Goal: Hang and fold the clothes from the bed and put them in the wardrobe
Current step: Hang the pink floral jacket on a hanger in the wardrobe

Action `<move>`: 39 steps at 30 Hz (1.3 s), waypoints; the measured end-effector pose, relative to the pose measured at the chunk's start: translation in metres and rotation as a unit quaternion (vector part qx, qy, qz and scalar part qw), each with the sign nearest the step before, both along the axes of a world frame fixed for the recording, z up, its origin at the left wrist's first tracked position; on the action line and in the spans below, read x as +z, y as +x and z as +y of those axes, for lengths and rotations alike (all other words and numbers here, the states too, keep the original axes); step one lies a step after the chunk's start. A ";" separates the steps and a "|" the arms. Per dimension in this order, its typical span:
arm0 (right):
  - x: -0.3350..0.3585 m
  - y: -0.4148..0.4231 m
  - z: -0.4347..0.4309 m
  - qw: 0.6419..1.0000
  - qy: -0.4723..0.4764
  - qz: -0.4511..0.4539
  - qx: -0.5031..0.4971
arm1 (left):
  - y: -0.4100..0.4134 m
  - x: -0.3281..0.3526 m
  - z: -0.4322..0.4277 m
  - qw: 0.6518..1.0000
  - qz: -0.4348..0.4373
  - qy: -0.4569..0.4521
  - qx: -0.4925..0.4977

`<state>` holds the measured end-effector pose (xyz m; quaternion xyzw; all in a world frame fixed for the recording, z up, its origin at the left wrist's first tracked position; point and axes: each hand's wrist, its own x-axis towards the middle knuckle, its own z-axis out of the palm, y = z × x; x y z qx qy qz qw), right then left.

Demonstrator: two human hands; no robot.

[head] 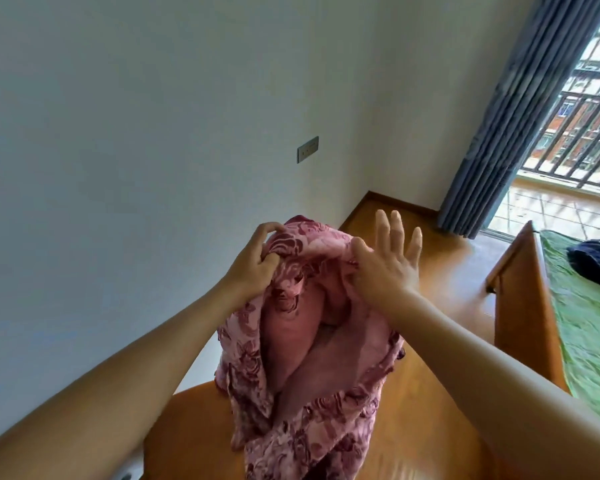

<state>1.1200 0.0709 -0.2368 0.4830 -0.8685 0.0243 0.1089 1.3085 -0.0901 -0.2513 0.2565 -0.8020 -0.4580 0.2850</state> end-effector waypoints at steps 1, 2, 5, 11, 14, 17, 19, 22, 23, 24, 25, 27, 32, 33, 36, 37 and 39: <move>0.002 0.007 -0.002 0.999 -0.023 -0.008 0.046 | -0.005 0.005 0.003 1.000 0.007 -0.015 -0.009; 0.005 0.014 -0.005 0.995 -0.040 -0.031 0.083 | -0.008 0.010 0.006 0.999 0.011 -0.033 -0.014; 0.015 0.027 -0.014 0.982 -0.105 -0.133 0.085 | -0.013 0.022 0.013 0.996 -0.022 -0.090 -0.010; 0.038 0.037 -0.028 0.956 -0.199 -0.155 0.148 | 0.002 0.007 0.008 0.959 -0.197 -0.206 0.007; 0.048 0.046 -0.034 0.951 -0.207 -0.135 0.184 | 0.015 -0.010 0.003 0.928 -0.233 -0.261 0.131; 0.057 0.047 -0.035 0.953 -0.198 -0.127 0.194 | 0.033 -0.033 -0.005 0.915 -0.232 -0.247 0.218; 0.060 0.042 -0.034 0.961 -0.159 -0.093 0.204 | 0.049 -0.050 -0.012 0.910 -0.259 -0.201 0.256; 0.060 0.020 -0.031 0.983 -0.041 0.021 0.179 | 0.075 -0.061 -0.029 0.923 -0.257 -0.162 0.237; 0.055 0.013 -0.027 0.983 -0.005 0.066 0.169 | 0.082 -0.059 -0.034 0.930 -0.239 -0.170 0.219; 0.050 0.006 -0.022 0.981 0.023 0.106 0.159 | 0.087 -0.054 -0.039 0.933 -0.228 -0.188 0.208; 0.045 0.001 -0.017 0.979 0.043 0.134 0.144 | 0.089 -0.045 -0.044 0.930 -0.221 -0.206 0.208; 0.035 -0.004 -0.008 0.981 0.062 0.153 0.105 | 0.090 -0.022 -0.056 0.920 -0.212 -0.250 0.216; 0.038 -0.003 -0.013 0.989 0.070 0.131 0.028 | 0.082 0.049 -0.081 0.885 -0.202 -0.367 0.203; 0.038 -0.001 -0.013 0.990 0.079 0.115 0.017 | 0.080 0.061 -0.085 0.878 -0.203 -0.381 0.206; 0.028 0.008 -0.001 0.995 0.094 0.043 -0.011 | 0.080 0.084 -0.091 0.863 -0.211 -0.409 0.208; 0.025 0.009 0.002 0.996 0.085 0.014 -0.015 | 0.082 0.088 -0.091 0.860 -0.212 -0.418 0.202; 0.031 0.004 0.006 0.998 0.046 -0.032 -0.023 | 0.088 0.092 -0.089 0.852 -0.218 -0.435 0.195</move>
